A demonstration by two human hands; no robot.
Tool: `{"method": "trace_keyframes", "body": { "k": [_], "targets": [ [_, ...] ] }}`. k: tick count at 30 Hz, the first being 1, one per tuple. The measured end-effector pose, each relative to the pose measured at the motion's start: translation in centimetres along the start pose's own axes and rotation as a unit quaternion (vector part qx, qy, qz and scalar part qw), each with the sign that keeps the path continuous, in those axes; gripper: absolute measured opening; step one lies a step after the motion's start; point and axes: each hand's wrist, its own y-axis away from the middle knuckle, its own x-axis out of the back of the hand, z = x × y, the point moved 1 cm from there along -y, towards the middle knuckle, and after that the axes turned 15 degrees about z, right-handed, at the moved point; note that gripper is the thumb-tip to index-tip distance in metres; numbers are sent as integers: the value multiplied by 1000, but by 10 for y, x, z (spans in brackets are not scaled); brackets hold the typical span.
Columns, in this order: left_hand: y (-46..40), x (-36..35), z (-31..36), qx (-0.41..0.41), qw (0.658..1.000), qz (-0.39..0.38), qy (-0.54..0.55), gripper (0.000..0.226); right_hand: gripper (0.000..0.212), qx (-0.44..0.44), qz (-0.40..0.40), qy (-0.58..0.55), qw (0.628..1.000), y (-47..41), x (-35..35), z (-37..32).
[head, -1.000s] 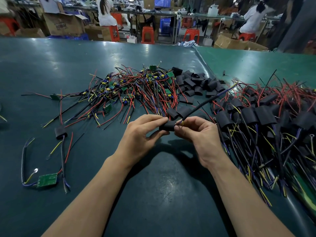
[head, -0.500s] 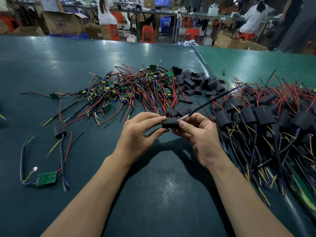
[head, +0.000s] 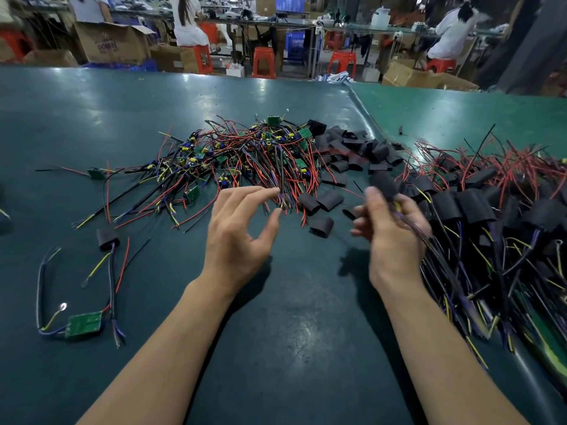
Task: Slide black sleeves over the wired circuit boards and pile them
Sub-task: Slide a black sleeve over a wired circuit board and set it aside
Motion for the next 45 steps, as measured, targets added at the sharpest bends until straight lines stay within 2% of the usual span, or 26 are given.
{"method": "trace_keyframes", "body": {
  "k": [1,3,6,10,13,15,18,20,22,24,26,28,30,33,37,39,42,45],
  "targets": [
    [1,-1,1,8,1000,-9,-3,27,7,-28,47,-39,998,-7,3,-2],
    [2,-2,1,29,999,-43,-7,27,5,-126,74,-114,983,-15,6,-3],
    [3,-3,0,67,995,-79,-11,28,21,-238,57,-178,953,-18,7,-3],
    [3,-3,-1,79,993,-88,-21,21,35,-265,-18,-131,955,-14,7,-4],
    [5,-5,-2,82,987,-134,-26,19,24,-188,-56,-18,980,-7,2,0],
    [8,-7,-4,78,978,-192,-23,27,14,-133,-53,27,989,-1,-4,7],
    [12,-12,-3,7,954,-297,-32,48,10,-27,-72,122,989,0,-5,14],
    [15,-17,-3,-40,940,-335,-57,57,13,36,-103,198,974,0,-4,20],
    [16,-20,-7,-18,934,-346,-89,65,17,130,-146,302,933,2,-5,27],
    [18,-20,-11,29,935,-335,-113,71,37,218,-206,414,859,7,-8,35],
    [19,-21,-13,47,942,-309,-119,69,52,246,-243,491,799,8,-11,39],
    [19,-22,-15,58,942,-307,-119,65,46,259,-251,506,784,9,-11,37],
    [19,-25,-18,76,930,-336,-130,62,35,264,-253,474,801,9,-8,35],
    [15,-28,-20,123,916,-357,-134,64,37,259,-258,454,813,9,-8,34],
    [-7,-34,-24,326,917,-227,-44,49,44,252,-252,444,822,9,-10,31],
    [-26,-43,-30,349,913,-199,-64,40,41,265,-252,439,821,11,-11,31],
    [-50,-62,-39,357,907,-196,-105,46,36,278,-257,437,816,12,-12,31],
    [-62,-77,-52,419,875,-200,-139,48,38,292,-278,427,809,15,-12,31]
  ]
}}
